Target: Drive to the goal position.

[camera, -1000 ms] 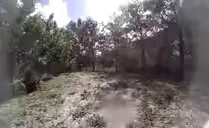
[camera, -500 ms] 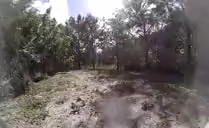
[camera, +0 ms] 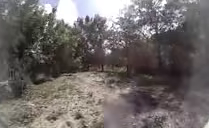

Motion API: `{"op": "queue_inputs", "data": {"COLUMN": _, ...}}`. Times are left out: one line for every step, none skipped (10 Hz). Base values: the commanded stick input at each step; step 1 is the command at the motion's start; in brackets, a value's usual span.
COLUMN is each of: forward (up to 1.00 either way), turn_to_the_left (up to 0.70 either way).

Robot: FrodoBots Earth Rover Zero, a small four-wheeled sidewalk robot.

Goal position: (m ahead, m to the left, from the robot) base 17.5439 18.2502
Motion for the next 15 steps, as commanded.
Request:
{"op": "queue_inputs", "data": {"forward": 0.85, "turn_to_the_left": 0.00}}
{"op": "queue_inputs", "data": {"forward": 0.85, "turn_to_the_left": 0.00}}
{"op": "queue_inputs", "data": {"forward": 0.85, "turn_to_the_left": 0.00}}
{"op": "queue_inputs", "data": {"forward": 0.85, "turn_to_the_left": 0.00}}
{"op": "queue_inputs", "data": {"forward": 0.85, "turn_to_the_left": 0.00}}
{"op": "queue_inputs", "data": {"forward": 0.85, "turn_to_the_left": 0.00}}
{"op": "queue_inputs", "data": {"forward": 0.85, "turn_to_the_left": 0.00}}
{"op": "queue_inputs", "data": {"forward": 0.85, "turn_to_the_left": 0.00}}
{"op": "queue_inputs", "data": {"forward": 0.85, "turn_to_the_left": 0.00}}
{"op": "queue_inputs", "data": {"forward": 0.85, "turn_to_the_left": 0.00}}
{"op": "queue_inputs", "data": {"forward": 0.85, "turn_to_the_left": 0.00}}
{"op": "queue_inputs", "data": {"forward": 0.85, "turn_to_the_left": 0.00}}
{"op": "queue_inputs", "data": {"forward": 0.85, "turn_to_the_left": 0.00}}
{"op": "queue_inputs", "data": {"forward": 0.85, "turn_to_the_left": 0.00}}
{"op": "queue_inputs", "data": {"forward": 0.85, "turn_to_the_left": 0.00}}
